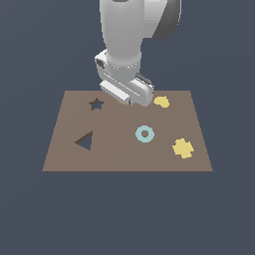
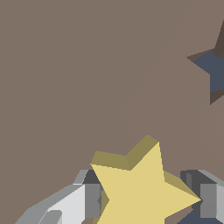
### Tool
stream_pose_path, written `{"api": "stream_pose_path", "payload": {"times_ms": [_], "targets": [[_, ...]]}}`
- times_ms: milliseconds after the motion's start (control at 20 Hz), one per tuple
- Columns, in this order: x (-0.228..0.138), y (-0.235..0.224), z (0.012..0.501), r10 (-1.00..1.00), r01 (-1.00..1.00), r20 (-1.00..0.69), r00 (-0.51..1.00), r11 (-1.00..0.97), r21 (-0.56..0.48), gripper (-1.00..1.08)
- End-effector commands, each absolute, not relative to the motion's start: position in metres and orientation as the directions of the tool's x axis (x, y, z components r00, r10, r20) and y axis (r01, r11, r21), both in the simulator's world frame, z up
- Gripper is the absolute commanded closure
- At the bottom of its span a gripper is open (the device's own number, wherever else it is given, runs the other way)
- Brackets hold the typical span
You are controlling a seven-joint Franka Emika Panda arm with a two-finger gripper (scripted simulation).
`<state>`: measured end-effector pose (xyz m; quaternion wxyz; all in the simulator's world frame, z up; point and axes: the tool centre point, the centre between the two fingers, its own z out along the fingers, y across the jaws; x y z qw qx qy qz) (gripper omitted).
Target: Insert a designated object into the corresponding slot on a board.
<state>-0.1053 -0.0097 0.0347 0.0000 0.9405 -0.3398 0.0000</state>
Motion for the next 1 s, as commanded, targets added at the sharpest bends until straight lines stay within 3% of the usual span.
{"api": "stream_pose_path", "payload": {"times_ms": [0,500,950], "targets": [[-0.109,-0.014,0.035,-0.575,-0.575,0.000,0.818,-0.818,0.000,1.08],[-0.120,-0.038,0.036,-0.243,-0.243,0.001,0.970,-0.970,0.000,1.08],[-0.121,-0.062,0.038,0.084,0.084,0.001,0.996,-0.996,0.001,1.08]]}}
